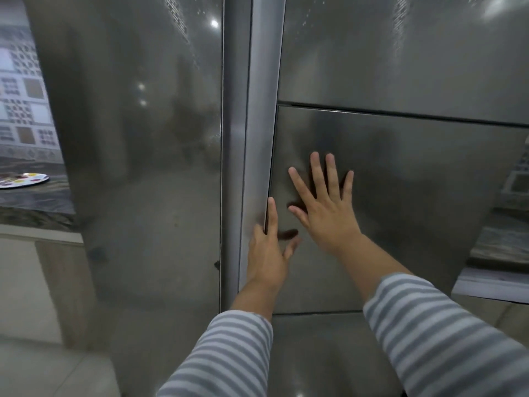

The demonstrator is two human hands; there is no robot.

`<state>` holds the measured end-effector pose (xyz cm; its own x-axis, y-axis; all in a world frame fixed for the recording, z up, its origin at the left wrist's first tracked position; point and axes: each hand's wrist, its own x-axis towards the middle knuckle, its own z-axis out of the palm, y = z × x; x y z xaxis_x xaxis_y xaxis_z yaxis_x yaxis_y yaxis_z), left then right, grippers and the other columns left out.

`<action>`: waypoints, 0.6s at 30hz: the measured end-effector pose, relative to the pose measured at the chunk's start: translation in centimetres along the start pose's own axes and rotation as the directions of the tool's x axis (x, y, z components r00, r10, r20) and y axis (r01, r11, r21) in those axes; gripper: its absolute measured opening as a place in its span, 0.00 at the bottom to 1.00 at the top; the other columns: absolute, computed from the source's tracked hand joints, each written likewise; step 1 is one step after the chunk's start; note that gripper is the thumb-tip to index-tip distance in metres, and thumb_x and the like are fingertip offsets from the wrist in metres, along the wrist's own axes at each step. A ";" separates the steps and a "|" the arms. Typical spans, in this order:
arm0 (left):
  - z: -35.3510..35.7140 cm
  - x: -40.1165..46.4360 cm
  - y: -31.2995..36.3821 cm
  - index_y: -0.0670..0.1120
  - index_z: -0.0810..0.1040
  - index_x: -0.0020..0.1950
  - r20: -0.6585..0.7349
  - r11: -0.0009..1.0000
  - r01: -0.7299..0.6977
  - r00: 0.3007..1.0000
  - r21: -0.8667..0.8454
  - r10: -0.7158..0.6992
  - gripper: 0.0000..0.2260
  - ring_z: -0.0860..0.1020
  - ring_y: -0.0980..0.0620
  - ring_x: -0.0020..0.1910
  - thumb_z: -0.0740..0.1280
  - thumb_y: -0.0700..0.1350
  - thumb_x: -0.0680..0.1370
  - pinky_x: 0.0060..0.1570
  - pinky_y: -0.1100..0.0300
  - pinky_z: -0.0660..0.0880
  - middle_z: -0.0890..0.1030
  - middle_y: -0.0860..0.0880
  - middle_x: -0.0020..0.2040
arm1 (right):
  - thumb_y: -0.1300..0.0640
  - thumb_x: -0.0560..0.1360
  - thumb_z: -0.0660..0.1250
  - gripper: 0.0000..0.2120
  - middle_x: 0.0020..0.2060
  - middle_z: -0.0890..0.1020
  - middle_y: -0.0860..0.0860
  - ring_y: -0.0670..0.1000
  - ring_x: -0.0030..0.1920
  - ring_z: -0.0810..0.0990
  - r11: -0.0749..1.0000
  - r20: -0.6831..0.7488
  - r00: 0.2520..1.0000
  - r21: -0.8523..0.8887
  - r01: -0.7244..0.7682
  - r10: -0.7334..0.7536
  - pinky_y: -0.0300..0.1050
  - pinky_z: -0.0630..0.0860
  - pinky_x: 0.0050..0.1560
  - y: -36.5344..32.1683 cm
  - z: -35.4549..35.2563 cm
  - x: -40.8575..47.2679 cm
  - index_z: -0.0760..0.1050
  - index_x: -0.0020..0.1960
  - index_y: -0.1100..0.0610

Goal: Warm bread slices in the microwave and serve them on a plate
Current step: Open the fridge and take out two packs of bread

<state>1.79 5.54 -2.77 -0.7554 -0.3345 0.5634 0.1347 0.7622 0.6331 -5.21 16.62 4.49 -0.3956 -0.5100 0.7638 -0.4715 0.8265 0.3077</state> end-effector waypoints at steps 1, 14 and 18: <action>-0.4 -1.0 0.5 0.70 0.24 0.65 0.003 1.000 -0.005 1.000 -0.008 0.005 0.41 0.74 0.45 0.56 0.61 0.58 0.79 0.52 0.53 0.73 0.67 0.42 0.64 | 0.39 0.77 0.49 0.32 0.77 0.46 0.55 0.61 0.76 0.44 1.000 0.005 1.000 0.010 0.003 -0.003 0.72 0.47 0.69 0.1 -1.0 -0.6 0.43 0.77 0.45; -7.6 -14.7 8.7 0.63 0.29 0.73 0.172 0.970 -0.135 0.970 -0.204 0.171 0.38 0.75 0.46 0.64 0.60 0.49 0.81 0.63 0.44 0.72 0.68 0.48 0.74 | 0.39 0.78 0.39 0.29 0.76 0.32 0.52 0.55 0.75 0.30 0.990 0.241 0.971 0.140 -0.024 -0.011 0.65 0.35 0.72 -1.6 -18.7 -10.1 0.36 0.77 0.43; -9.9 -17.0 11.3 0.54 0.48 0.77 -0.140 0.969 -0.219 0.962 0.117 0.234 0.37 0.74 0.47 0.57 0.67 0.47 0.75 0.54 0.49 0.76 0.72 0.45 0.63 | 0.40 0.79 0.44 0.29 0.77 0.41 0.54 0.58 0.77 0.38 0.997 0.038 0.998 0.066 0.043 -0.045 0.67 0.39 0.72 -1.4 -22.6 -10.5 0.46 0.78 0.45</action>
<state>22.53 14.33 0.05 -0.6054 -0.2208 0.7647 0.2208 0.8764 0.4279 17.40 26.18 8.81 -0.4038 -0.5559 0.7266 -0.5388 0.7864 0.3022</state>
